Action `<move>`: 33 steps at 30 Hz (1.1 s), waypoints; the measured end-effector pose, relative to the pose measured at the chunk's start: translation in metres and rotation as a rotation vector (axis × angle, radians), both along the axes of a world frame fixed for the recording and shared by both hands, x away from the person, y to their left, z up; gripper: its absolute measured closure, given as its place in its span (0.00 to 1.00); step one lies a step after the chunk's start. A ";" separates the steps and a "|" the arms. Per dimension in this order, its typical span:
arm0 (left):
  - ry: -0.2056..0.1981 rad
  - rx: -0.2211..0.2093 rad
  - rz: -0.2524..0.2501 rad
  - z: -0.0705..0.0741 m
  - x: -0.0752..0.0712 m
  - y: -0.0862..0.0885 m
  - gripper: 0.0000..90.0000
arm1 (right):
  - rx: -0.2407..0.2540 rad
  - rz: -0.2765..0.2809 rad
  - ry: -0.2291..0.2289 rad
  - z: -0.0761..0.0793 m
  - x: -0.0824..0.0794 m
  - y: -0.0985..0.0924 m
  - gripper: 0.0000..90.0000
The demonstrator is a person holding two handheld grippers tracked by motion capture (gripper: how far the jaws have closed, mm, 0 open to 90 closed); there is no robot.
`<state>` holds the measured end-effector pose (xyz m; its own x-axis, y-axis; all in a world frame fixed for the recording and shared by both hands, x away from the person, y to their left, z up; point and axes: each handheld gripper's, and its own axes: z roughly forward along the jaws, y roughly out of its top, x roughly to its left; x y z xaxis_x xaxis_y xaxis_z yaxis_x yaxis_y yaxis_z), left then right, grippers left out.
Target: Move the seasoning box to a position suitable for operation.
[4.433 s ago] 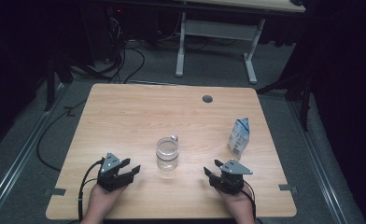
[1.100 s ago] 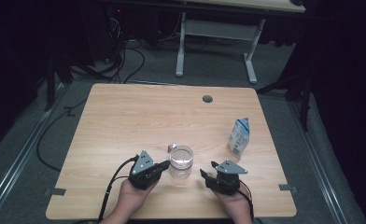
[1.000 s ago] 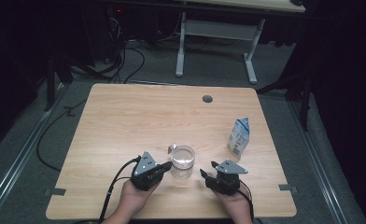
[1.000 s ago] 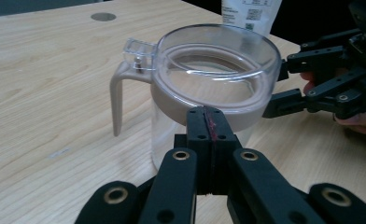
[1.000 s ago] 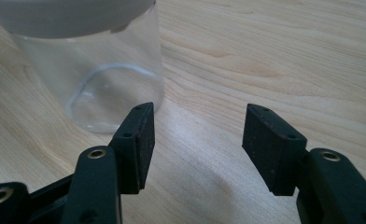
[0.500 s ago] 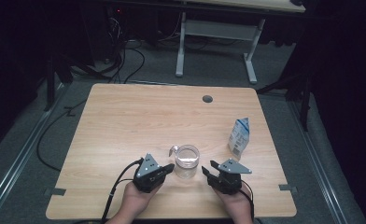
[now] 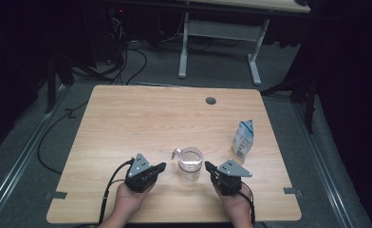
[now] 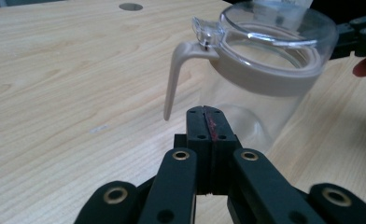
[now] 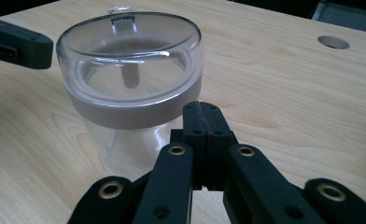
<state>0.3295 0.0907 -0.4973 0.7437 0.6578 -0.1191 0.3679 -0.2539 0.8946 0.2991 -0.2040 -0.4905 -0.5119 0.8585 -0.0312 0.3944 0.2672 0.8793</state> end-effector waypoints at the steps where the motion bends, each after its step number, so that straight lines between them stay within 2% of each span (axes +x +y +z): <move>1: 0.000 0.001 0.000 0.001 0.001 0.000 1.00 | -0.006 0.002 0.000 0.001 0.001 0.003 1.00; 6: -0.003 -0.008 0.007 0.005 0.004 0.000 1.00 | -0.006 0.001 -0.001 0.002 0.004 0.008 1.00; 13: -0.014 -0.006 0.018 0.013 0.012 0.002 1.00 | -0.021 0.037 -0.001 0.002 0.009 0.023 0.99; 16: -0.024 -0.005 0.026 0.020 0.019 0.002 1.00 | 0.009 0.026 0.016 0.003 0.015 0.022 0.99; 20: -0.035 -0.021 0.027 0.031 0.028 -0.003 1.00 | 0.003 0.015 0.017 -0.001 0.024 0.023 0.99; 24: -0.040 -0.031 0.035 0.039 0.035 -0.011 1.00 | -0.010 0.015 0.009 -0.005 0.023 0.022 0.99; 29: -0.043 -0.022 0.039 0.040 0.039 -0.017 1.00 | -0.008 0.023 0.012 -0.007 0.018 0.019 0.99; 31: -0.042 -0.020 0.046 0.038 0.040 -0.020 1.00 | 0.020 0.039 0.023 -0.007 0.017 0.016 0.99; 33: -0.042 -0.018 0.047 0.037 0.041 -0.020 1.00 | 0.026 0.038 0.026 -0.007 0.017 0.015 0.99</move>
